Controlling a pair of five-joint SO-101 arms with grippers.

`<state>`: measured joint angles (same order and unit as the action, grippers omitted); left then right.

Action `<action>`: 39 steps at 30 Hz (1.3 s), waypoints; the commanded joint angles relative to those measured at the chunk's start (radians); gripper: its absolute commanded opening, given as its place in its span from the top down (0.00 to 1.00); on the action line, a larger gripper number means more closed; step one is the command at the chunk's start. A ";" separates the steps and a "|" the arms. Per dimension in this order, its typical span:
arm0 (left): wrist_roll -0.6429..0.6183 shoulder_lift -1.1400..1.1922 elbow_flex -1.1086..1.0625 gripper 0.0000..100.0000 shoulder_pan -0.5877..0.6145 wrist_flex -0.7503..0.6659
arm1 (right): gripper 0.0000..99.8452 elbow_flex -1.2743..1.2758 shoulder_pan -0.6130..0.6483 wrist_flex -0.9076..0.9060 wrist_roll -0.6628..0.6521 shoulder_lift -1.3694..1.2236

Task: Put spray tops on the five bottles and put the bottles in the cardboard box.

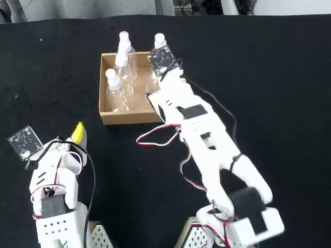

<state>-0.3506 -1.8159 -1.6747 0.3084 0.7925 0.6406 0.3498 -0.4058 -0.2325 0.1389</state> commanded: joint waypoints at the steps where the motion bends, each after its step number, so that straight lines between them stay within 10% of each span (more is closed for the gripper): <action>1: -0.009 -0.005 -0.025 0.76 0.007 0.003 | 0.98 -0.093 -0.044 0.029 0.003 -0.030; 39: -0.009 -0.005 -0.025 0.76 0.007 0.006 | 0.97 -0.127 -0.051 0.029 -0.069 -0.159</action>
<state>-0.3506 -1.8159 -1.6747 0.3084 0.7925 0.5731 0.3452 -0.3936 -0.2892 -0.0161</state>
